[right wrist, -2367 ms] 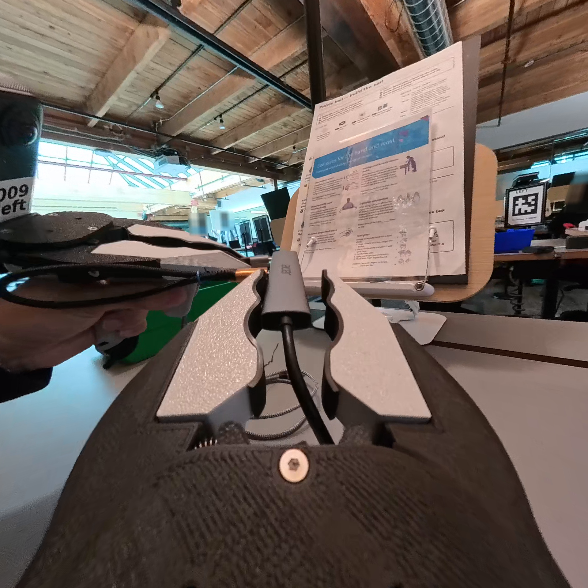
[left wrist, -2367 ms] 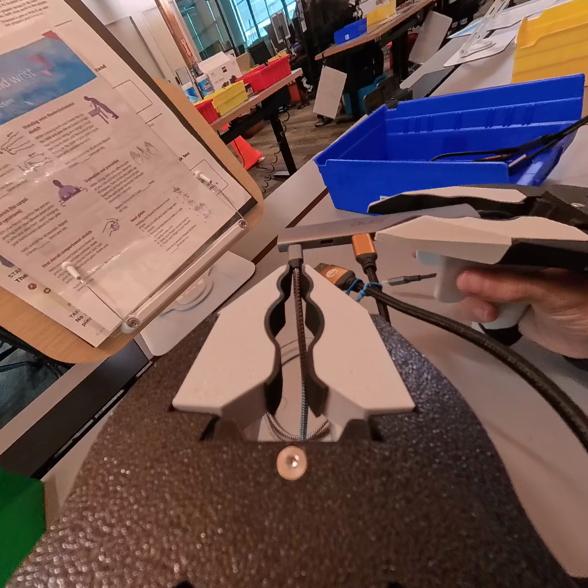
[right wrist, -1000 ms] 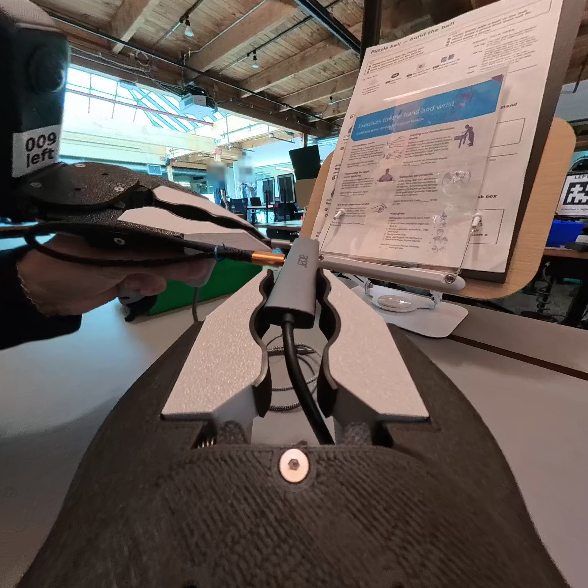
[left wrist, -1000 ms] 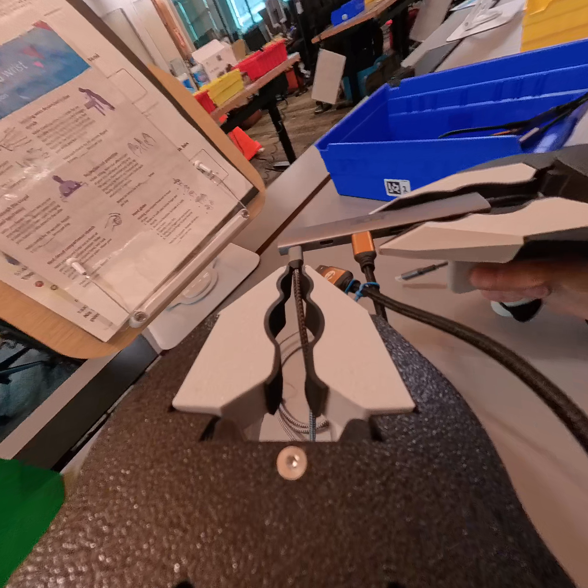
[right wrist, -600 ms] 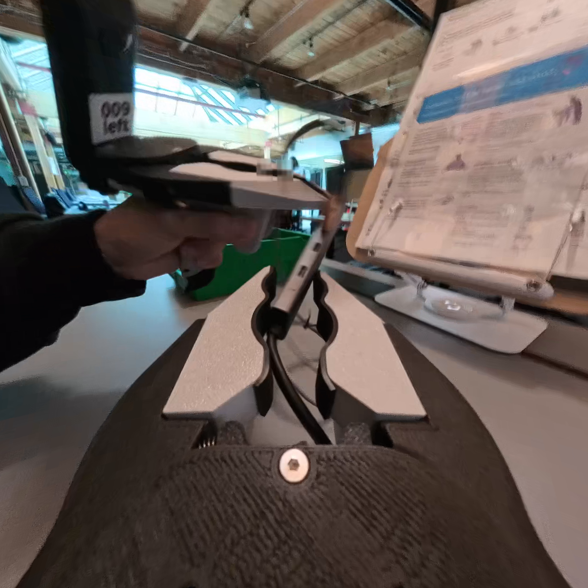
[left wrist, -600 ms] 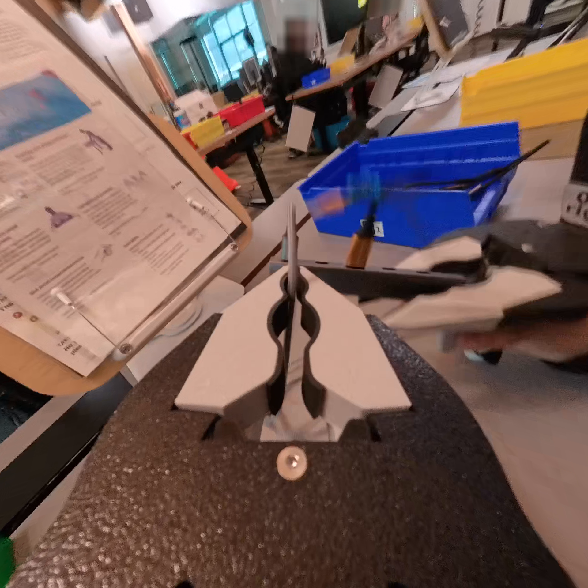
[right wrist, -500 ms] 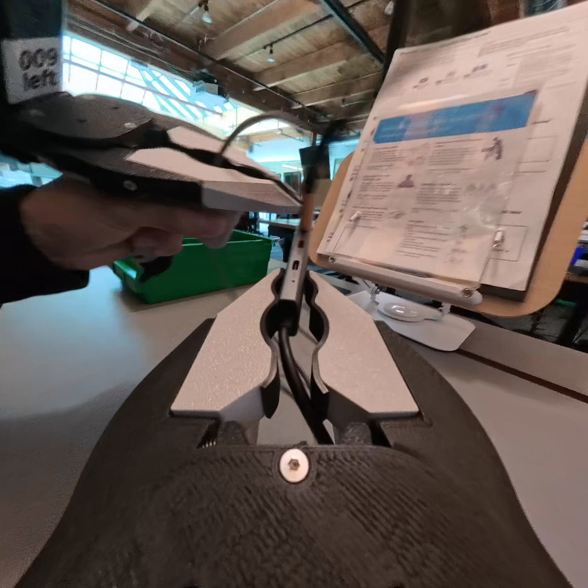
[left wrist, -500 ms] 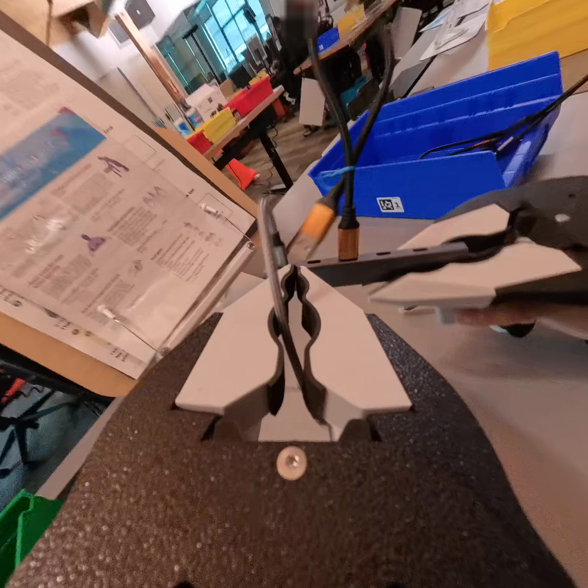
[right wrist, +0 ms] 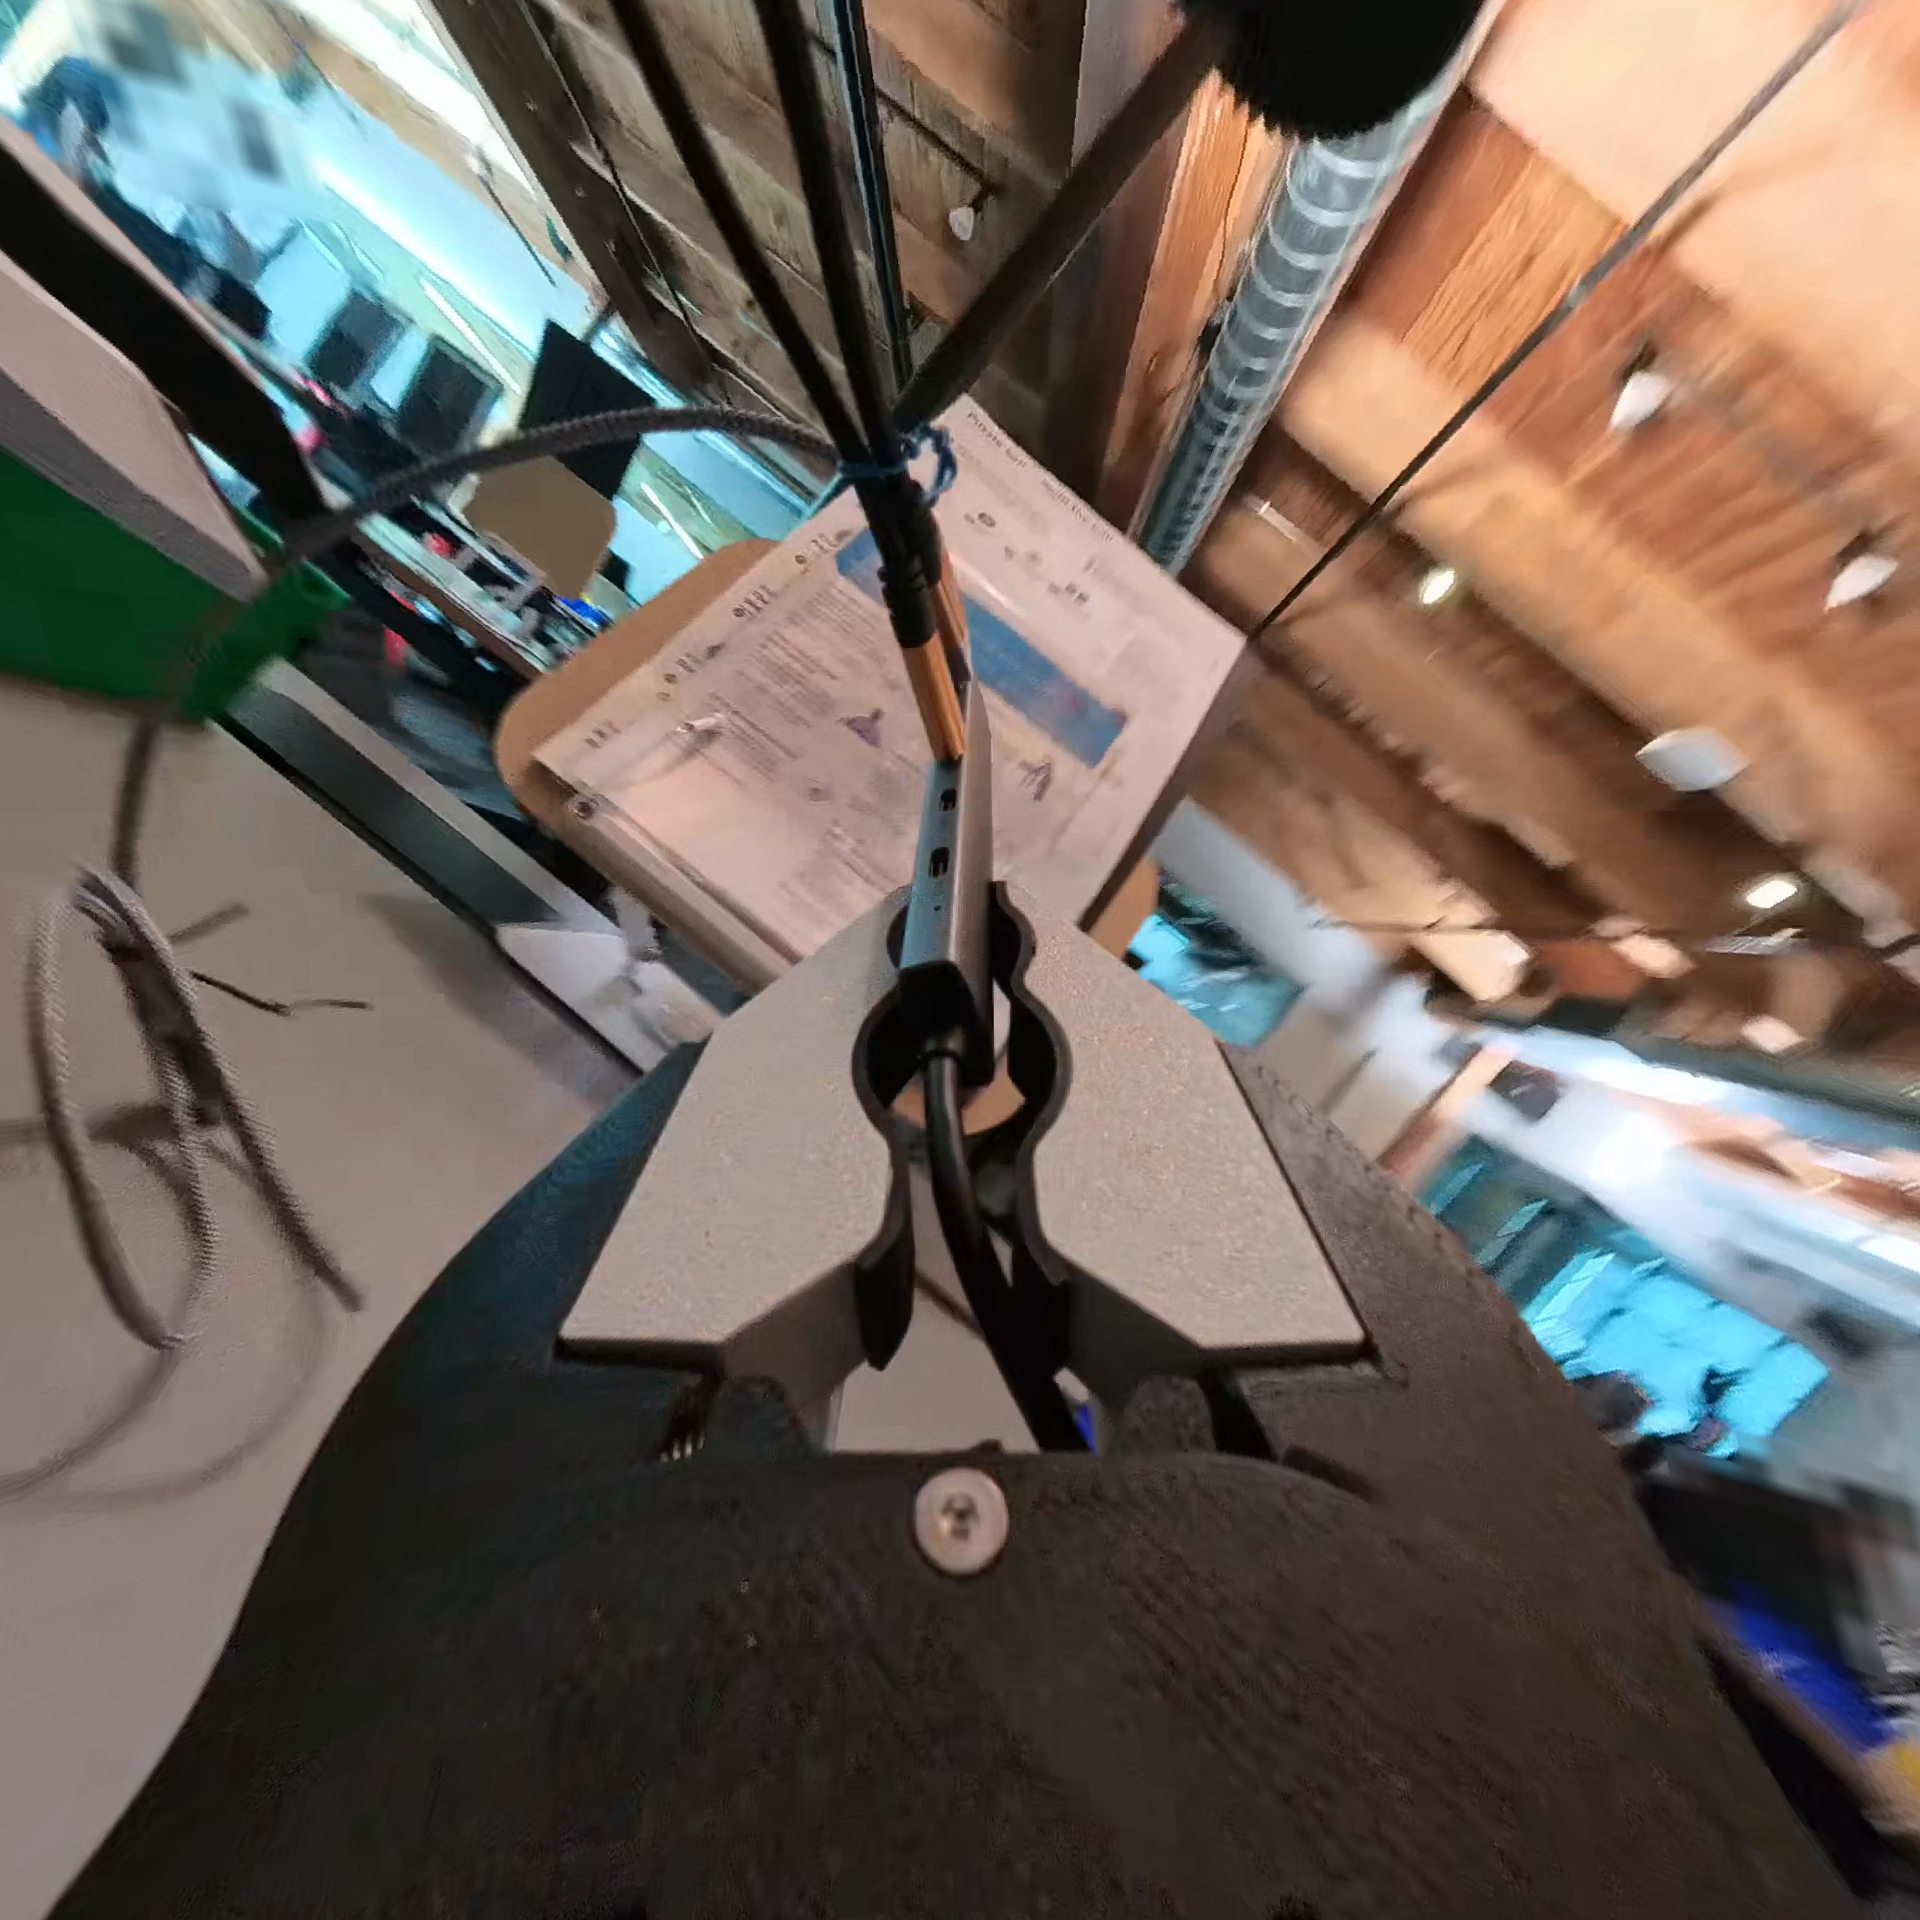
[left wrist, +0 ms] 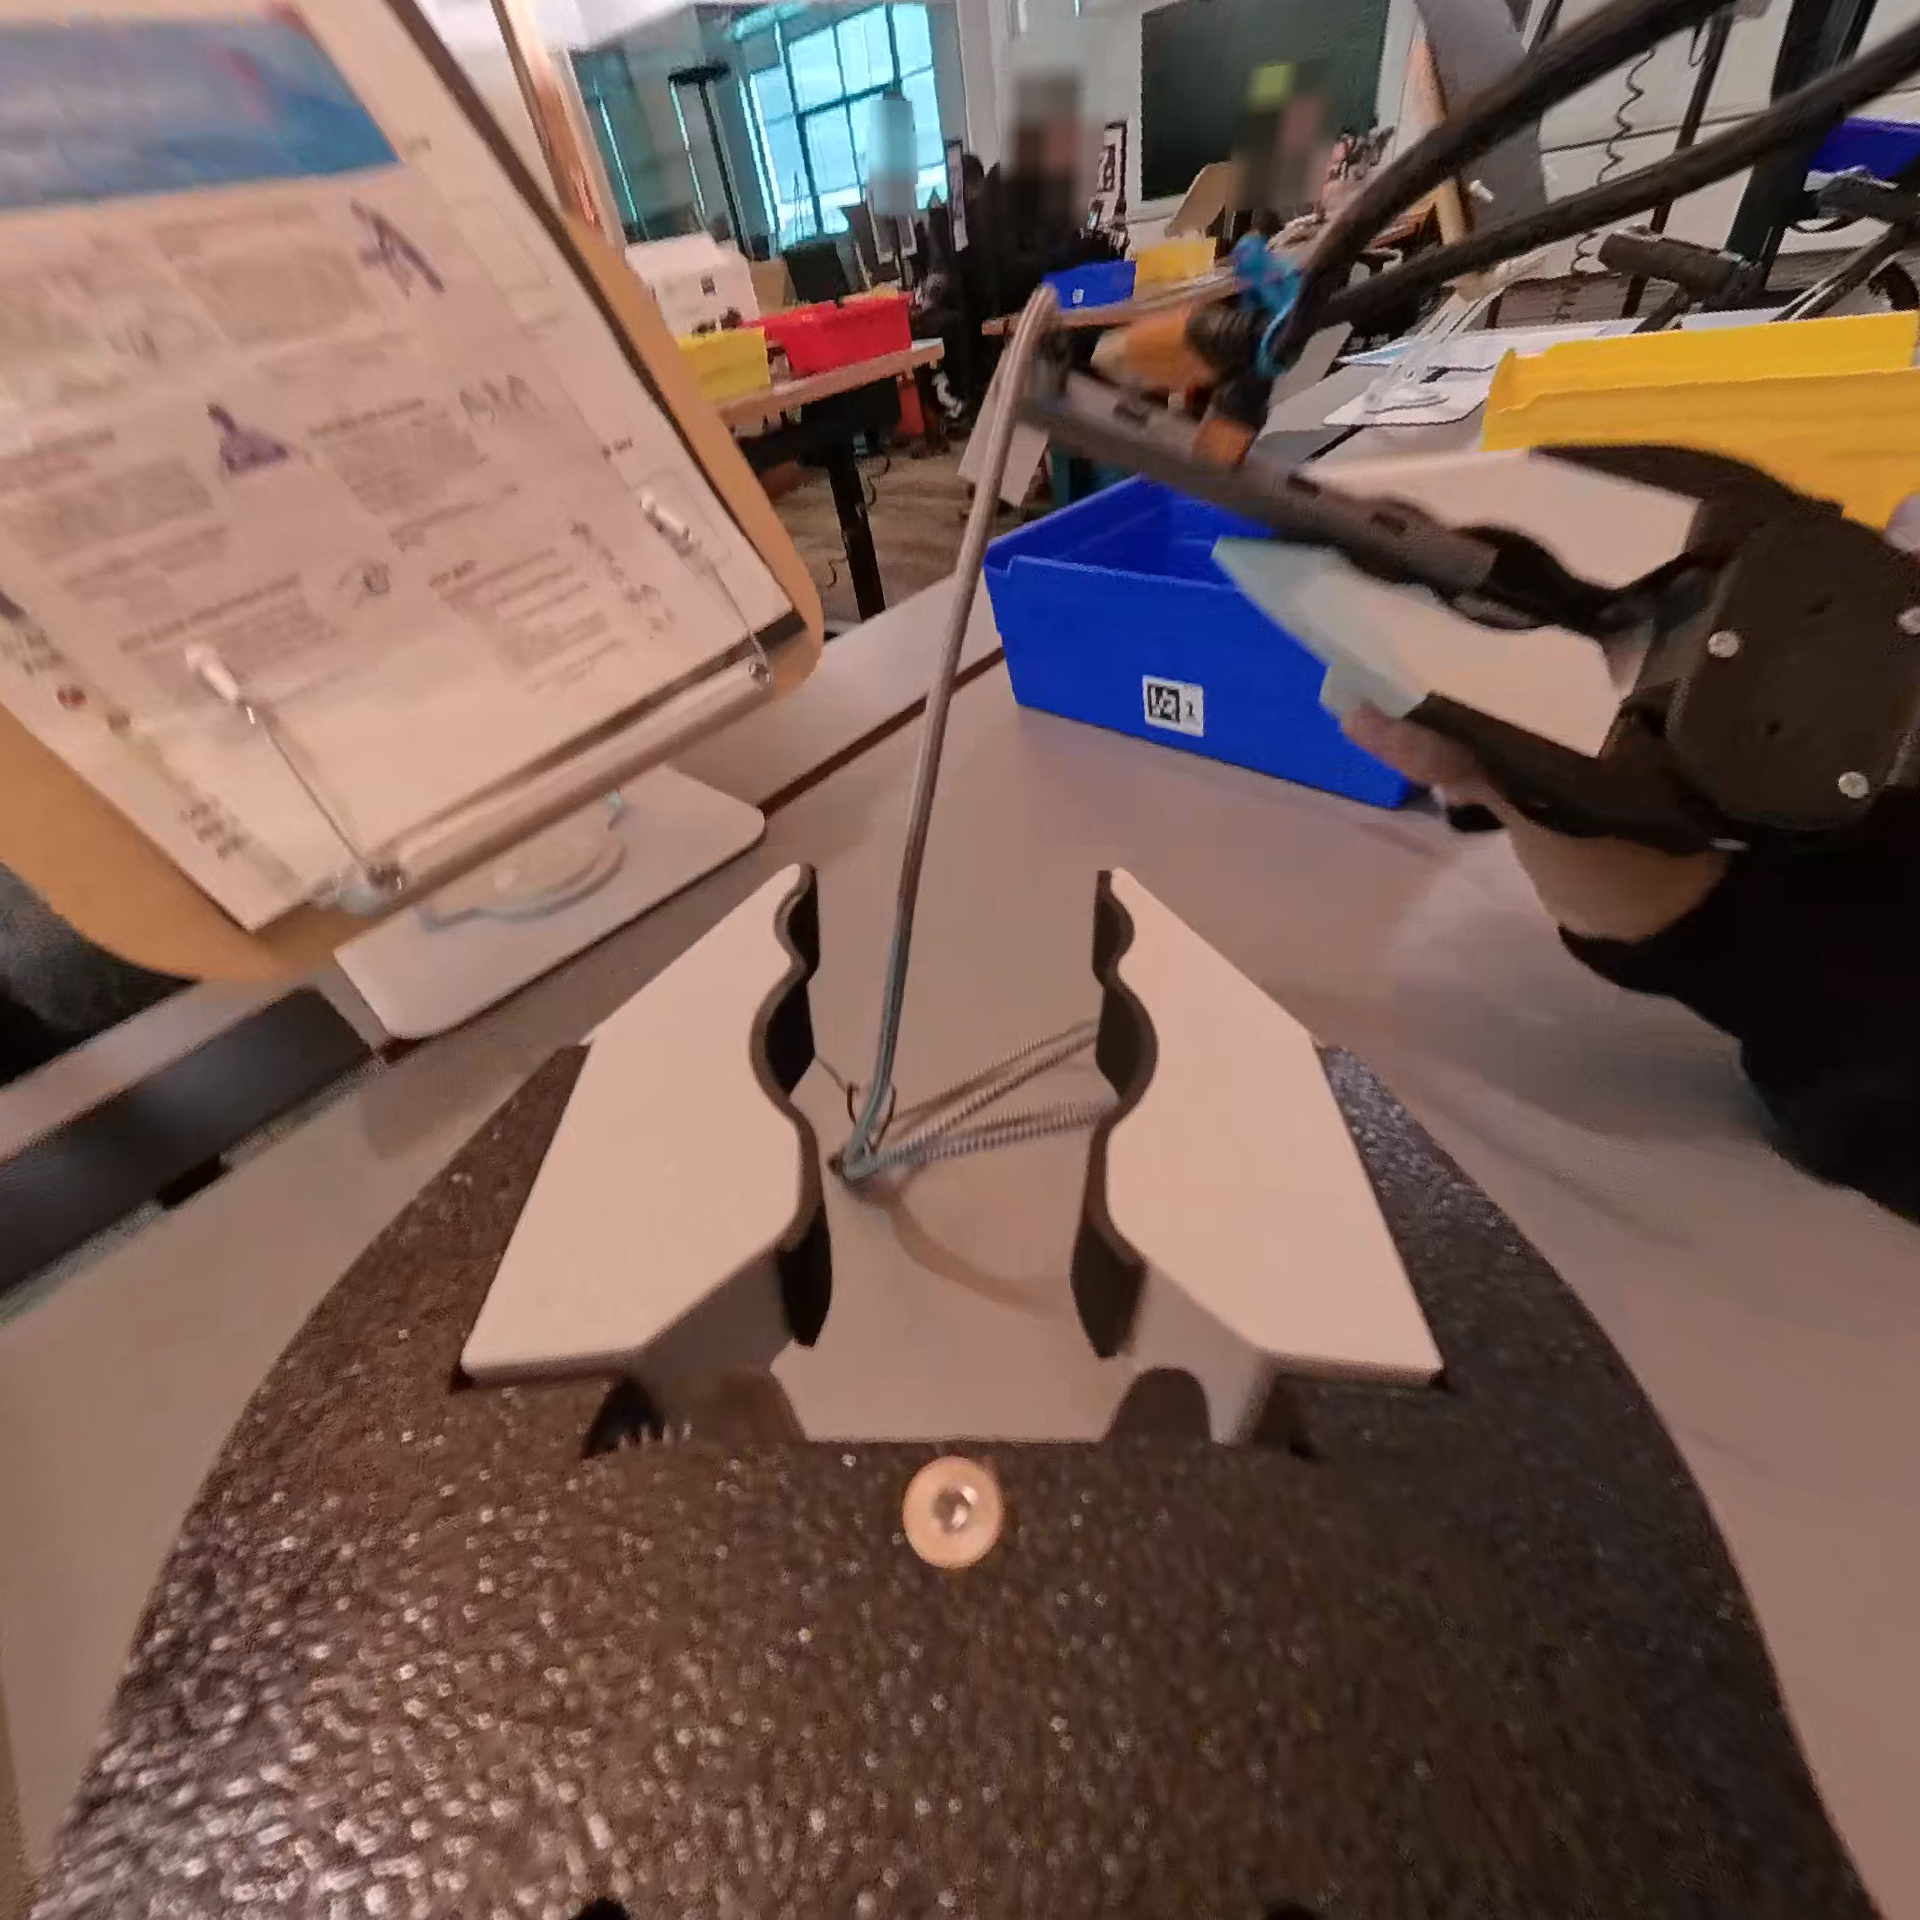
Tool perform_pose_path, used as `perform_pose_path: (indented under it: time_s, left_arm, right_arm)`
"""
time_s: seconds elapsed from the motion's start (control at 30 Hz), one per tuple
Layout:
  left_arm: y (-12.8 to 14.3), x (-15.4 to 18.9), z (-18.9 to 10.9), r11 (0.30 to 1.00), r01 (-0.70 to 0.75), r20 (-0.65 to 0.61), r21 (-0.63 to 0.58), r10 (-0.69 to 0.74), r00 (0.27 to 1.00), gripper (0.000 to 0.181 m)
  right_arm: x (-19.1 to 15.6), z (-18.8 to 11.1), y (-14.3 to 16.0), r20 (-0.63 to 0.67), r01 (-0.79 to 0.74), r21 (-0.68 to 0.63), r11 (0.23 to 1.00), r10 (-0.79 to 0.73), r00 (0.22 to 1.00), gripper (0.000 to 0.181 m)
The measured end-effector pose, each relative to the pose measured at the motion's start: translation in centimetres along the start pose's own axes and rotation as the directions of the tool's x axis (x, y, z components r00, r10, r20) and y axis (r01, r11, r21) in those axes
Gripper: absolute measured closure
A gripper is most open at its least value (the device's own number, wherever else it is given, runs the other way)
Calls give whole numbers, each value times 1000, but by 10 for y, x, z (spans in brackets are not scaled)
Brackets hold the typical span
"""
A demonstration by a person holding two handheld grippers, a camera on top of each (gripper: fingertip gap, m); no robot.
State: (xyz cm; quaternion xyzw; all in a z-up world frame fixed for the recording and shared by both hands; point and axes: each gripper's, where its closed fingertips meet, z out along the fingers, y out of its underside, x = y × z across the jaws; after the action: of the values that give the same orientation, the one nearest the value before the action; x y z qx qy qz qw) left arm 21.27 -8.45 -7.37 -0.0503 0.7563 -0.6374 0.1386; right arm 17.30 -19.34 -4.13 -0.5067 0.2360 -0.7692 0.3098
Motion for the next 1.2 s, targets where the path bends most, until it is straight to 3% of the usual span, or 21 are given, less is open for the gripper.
perform_pose_path:
  time_s: [0.13,0.23,0.3,0.4,0.57,0.67,0.77,0.93,1.0,1.07,1.13,1.2]
  left_arm:
    - [34,-8,-17,994,94,32,-58,-92,995,126]
    - [59,-11,-33,980,186,52,-74,-183,982,124]
    - [69,-9,-40,970,235,53,-66,-232,971,124]
    - [74,-9,-47,964,258,56,-69,-255,965,124]
    - [73,-8,-51,960,277,45,-47,-275,960,124]
    - [75,-4,-48,957,287,28,-42,-286,958,124]
    - [79,1,-46,953,300,7,-47,-300,954,124]
    - [84,6,-44,947,315,-7,-55,-316,949,124]
    - [82,9,-44,942,334,-20,-35,-335,942,124]
    - [82,12,-42,941,336,-28,-35,-337,941,124]
    - [82,14,-42,946,322,-29,-38,-323,946,125]
    - [81,15,-43,949,313,-30,-36,-314,949,125]
  right_arm:
    - [8,-2,-16,-51,168,18,986,-167,985,173]
    - [16,5,-24,-21,171,-3,985,-171,985,173]
    - [39,12,-31,-27,166,-32,986,-167,986,173]
    - [104,26,-45,-65,159,-93,983,-165,984,172]
    - [245,39,-74,-201,203,-162,966,-233,951,172]
    - [296,44,-69,-113,309,-280,909,-351,929,172]
    - [325,40,-32,36,428,-454,782,-464,885,172]
    - [321,15,69,351,566,-644,515,-460,816,171]
    - [301,2,114,469,580,-695,425,-345,813,171]
    - [270,-16,151,525,529,-767,363,-119,843,171]
    - [245,-30,176,509,470,-832,296,69,858,170]
    - [226,-40,190,415,368,-905,215,247,876,169]
